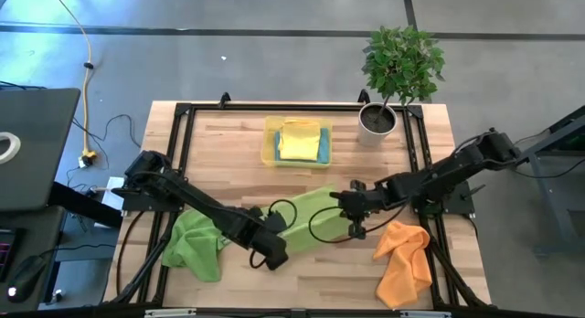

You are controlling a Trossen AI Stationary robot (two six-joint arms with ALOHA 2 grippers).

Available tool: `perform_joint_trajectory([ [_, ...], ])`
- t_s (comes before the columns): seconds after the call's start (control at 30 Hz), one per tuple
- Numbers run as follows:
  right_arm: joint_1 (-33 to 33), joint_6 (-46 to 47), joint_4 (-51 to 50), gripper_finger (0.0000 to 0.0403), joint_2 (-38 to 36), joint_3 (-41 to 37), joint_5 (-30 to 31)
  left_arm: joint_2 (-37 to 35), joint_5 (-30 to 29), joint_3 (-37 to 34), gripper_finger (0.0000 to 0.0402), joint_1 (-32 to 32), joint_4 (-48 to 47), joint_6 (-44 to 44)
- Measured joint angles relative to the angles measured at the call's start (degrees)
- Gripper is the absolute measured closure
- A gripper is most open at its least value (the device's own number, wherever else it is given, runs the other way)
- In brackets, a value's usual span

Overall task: Fold microfiber towels
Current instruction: Fold the light green microfiber cloth

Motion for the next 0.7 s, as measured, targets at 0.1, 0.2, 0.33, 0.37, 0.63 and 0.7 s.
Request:
perform_joint_trajectory([
  [0.1, -2.1, -2.2, 1.1, 0.0403, 2.3, 0.0, 1.2, 0.0, -1.6, 0.0, 0.0401, 0.8, -3.7, -2.1],
  [0.2, -4.0, -3.4, 2.0, 0.0403, 4.5, 0.0, 2.7, 0.0, -4.2, 0.0, 0.0401, 2.0, -6.1, -2.7],
  [0.33, -6.2, -5.5, 3.7, 0.0403, 6.4, 0.0, 3.5, 0.2, -4.5, -0.5, 0.0401, 3.8, -6.8, -1.6],
  [0.37, -6.6, -6.0, 3.8, 0.0403, 6.7, 0.0, 4.3, 0.2, -4.7, -0.8, 0.0401, 4.1, -7.2, -1.6],
  [0.63, -9.7, -8.6, 4.9, 0.0403, 7.2, 0.0, 8.5, 0.2, -5.1, -4.1, 0.0401, 6.5, -7.0, -0.6],
  [0.7, -10.5, -9.0, 4.7, 0.0402, 7.2, 0.0, 8.9, 0.2, -6.5, -4.9, 0.0401, 7.1, -7.0, -0.5],
])
